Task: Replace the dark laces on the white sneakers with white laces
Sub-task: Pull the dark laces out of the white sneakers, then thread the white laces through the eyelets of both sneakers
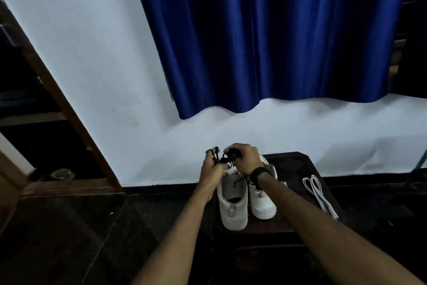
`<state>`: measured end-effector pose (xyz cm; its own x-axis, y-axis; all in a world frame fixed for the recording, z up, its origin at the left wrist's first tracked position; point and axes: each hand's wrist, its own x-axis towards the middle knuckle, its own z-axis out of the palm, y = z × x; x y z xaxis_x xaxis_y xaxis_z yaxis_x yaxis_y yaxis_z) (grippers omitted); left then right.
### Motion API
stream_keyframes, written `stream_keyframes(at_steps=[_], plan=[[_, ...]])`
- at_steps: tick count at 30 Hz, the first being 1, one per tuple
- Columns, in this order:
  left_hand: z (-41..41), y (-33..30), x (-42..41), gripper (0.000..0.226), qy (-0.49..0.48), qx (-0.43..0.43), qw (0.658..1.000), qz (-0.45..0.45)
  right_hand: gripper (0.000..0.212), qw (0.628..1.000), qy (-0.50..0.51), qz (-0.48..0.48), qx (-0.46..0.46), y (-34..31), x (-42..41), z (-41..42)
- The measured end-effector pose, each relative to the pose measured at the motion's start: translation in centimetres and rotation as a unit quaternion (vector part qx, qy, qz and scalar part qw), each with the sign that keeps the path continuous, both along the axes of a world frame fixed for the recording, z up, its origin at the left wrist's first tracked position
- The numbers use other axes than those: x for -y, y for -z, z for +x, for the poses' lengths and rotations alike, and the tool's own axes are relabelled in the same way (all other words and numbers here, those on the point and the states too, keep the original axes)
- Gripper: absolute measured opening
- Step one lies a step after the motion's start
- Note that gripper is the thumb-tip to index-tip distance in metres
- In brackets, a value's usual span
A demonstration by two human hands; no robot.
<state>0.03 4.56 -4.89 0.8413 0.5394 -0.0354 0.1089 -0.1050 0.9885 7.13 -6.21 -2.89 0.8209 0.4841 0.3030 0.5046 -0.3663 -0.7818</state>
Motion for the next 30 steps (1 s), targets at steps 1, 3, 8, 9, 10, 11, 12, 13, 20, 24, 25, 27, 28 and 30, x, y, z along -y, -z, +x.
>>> stream_keyframes(at_steps=[1, 3, 8, 9, 10, 11, 12, 13, 20, 24, 25, 27, 28, 30], plan=[[-0.2, -0.5, -0.2, 0.026, 0.022, -0.002, 0.997, -0.067, 0.043, 0.999, -0.02, -0.035, 0.019, -0.3, -0.1, -0.3], [-0.8, -1.1, -1.0, 0.018, 0.056, -0.016, 0.983, -0.174, 0.035, 0.995, -0.044, -0.076, 0.036, -0.7, -0.7, -1.2], [-3.6, -1.0, -4.5, 0.022, -0.035, -0.006, 0.987, -0.154, 0.036, 0.993, -0.107, -0.047, 0.031, -1.0, -3.9, -5.6], [-4.7, -0.5, -5.6, 0.021, -0.057, -0.003, 0.986, -0.155, 0.043, 0.993, -0.113, -0.036, 0.023, -0.7, -4.6, -7.0], [-5.7, -0.1, -6.4, 0.022, -0.07, -0.016, 0.987, -0.142, 0.047, 0.994, -0.111, -0.025, 0.011, -0.2, -5.3, -8.3], [-7.0, 0.7, -7.1, 0.022, -0.082, -0.03, 0.987, -0.133, 0.048, 0.994, -0.109, -0.02, -0.004, 0.5, -6.0, -9.8], [-8.2, 1.5, -7.6, 0.021, -0.086, -0.057, 0.988, -0.116, 0.049, 0.993, -0.113, -0.019, -0.018, 1.5, -6.8, -11.1], [-9.0, 3.1, -8.4, 0.018, -0.087, -0.077, 0.988, -0.097, 0.05, 0.991, -0.125, -0.031, -0.034, 2.7, -7.5, -12.3], [-12.4, 17.0, -12.3, 0.029, -0.122, -0.312, 0.942, 0.0, 0.044, 0.949, -0.17, -0.21, -0.164, 13.8, -10.6, -15.5], [-14.5, 21.2, -12.9, 0.024, -0.085, -0.383, 0.92, 0.011, 0.048, 0.909, -0.17, -0.301, -0.234, 19.6, -12.2, -15.2], [-14.8, 21.9, -13.2, 0.023, -0.074, -0.399, 0.914, 0.019, 0.051, 0.9, -0.172, -0.316, -0.247, 20.7, -12.6, -15.0], [-15.2, 23.2, -13.7, 0.024, -0.062, -0.423, 0.904, 0.014, 0.057, 0.881, -0.186, -0.338, -0.273, 23.0, -13.6, -14.7], [-15.3, 23.8, -14.0, 0.026, -0.061, -0.426, 0.903, 0.005, 0.06, 0.873, -0.198, -0.349, -0.278, 23.9, -14.1, -14.6], [-15.7, 24.5, -14.1, 0.027, -0.07, -0.427, 0.902, -0.005, 0.062, 0.861, -0.221, -0.372, -0.266, 25.2, -14.8, -14.7]])
